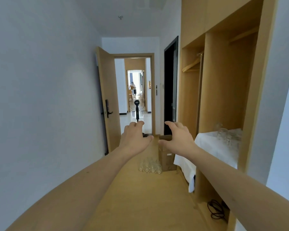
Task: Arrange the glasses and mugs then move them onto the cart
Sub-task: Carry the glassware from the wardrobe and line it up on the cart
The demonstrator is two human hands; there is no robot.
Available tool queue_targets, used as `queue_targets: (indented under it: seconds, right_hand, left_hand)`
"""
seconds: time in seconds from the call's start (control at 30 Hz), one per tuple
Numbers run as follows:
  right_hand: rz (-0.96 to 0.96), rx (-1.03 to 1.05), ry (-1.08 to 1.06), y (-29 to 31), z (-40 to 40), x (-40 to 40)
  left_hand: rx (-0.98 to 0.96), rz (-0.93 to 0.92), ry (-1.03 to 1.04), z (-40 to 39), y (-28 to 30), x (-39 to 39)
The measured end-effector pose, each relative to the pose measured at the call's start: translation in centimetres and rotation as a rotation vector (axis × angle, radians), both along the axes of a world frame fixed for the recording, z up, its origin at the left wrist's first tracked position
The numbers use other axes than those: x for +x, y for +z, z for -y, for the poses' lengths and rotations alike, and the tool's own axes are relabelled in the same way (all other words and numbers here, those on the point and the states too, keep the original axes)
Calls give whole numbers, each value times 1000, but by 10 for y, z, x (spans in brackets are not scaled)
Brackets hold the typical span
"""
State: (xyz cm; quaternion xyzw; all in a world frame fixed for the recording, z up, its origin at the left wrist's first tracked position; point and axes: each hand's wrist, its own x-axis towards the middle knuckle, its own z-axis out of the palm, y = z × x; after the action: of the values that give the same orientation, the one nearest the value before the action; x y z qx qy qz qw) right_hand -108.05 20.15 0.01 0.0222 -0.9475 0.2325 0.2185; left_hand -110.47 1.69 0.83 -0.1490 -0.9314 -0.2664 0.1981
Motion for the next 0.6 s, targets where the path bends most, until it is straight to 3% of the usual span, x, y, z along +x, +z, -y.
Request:
queue_targets:
  seconds: [0.6]
  right_hand:
    - [55, 20, -126, -10, -152, -236]
  left_hand:
    - [-94, 76, -139, -156, -17, -260]
